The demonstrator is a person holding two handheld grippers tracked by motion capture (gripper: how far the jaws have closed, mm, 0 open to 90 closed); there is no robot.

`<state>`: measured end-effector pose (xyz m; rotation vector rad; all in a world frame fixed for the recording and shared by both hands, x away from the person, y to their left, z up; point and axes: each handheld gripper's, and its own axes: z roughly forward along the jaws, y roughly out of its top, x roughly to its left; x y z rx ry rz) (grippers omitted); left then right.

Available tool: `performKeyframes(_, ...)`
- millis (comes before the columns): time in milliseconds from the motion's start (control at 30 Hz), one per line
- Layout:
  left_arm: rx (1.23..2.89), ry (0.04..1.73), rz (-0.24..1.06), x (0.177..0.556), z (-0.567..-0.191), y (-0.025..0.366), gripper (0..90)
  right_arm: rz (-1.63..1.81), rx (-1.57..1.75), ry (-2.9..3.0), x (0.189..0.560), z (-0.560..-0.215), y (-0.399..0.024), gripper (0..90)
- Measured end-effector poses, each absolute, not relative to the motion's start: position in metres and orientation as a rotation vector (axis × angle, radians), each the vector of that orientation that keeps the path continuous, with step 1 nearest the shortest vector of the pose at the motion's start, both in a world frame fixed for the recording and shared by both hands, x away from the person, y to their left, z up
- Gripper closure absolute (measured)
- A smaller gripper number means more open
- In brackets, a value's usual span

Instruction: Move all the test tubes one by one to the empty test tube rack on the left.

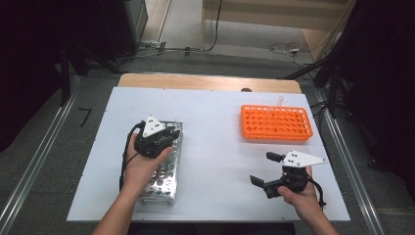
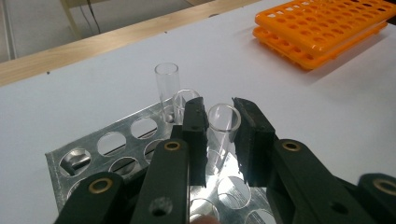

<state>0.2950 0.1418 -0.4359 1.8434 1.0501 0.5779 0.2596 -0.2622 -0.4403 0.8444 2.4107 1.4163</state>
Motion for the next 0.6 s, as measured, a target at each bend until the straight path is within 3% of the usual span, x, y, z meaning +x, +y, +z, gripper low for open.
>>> performKeyframes(467,1.809,1.056,0.476,0.2928,-0.4329,0.1467,63.9,1.413,0.853,2.402,0.263,-0.4397,-0.2645,0.0)
performKeyframes(600,1.785,1.036,0.453,0.2888,-0.4305,0.1472,52.9,1.418,0.868,2.386,0.2667,-0.4378,-0.2666,0.0)
